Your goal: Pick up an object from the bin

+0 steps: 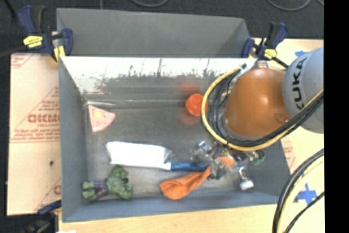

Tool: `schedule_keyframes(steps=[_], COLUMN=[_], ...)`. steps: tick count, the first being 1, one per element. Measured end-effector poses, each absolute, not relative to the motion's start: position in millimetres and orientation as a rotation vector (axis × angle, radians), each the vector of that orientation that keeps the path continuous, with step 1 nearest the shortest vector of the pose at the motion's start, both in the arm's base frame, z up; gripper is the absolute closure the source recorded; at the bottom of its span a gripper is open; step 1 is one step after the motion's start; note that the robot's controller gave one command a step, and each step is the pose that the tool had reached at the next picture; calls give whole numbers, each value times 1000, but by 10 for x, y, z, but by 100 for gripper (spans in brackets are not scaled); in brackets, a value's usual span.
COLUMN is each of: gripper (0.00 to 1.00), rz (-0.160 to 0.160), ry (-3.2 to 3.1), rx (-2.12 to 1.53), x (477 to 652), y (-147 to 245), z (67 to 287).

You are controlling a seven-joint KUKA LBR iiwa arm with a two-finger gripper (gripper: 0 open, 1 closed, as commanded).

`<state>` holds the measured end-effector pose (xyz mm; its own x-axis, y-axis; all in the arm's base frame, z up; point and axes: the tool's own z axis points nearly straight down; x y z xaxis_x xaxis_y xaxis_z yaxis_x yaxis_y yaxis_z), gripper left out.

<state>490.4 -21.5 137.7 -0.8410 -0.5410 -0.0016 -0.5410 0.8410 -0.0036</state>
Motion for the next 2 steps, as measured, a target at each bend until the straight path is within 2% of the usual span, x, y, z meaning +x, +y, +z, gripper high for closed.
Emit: schedule_keyframes(steps=[1, 2], gripper=[100, 100], rz=[-23, -2], ry=[2983, 3023], rx=[-864, -862], x=[5117, 5051], y=[-392, -393], z=[1538, 1498])
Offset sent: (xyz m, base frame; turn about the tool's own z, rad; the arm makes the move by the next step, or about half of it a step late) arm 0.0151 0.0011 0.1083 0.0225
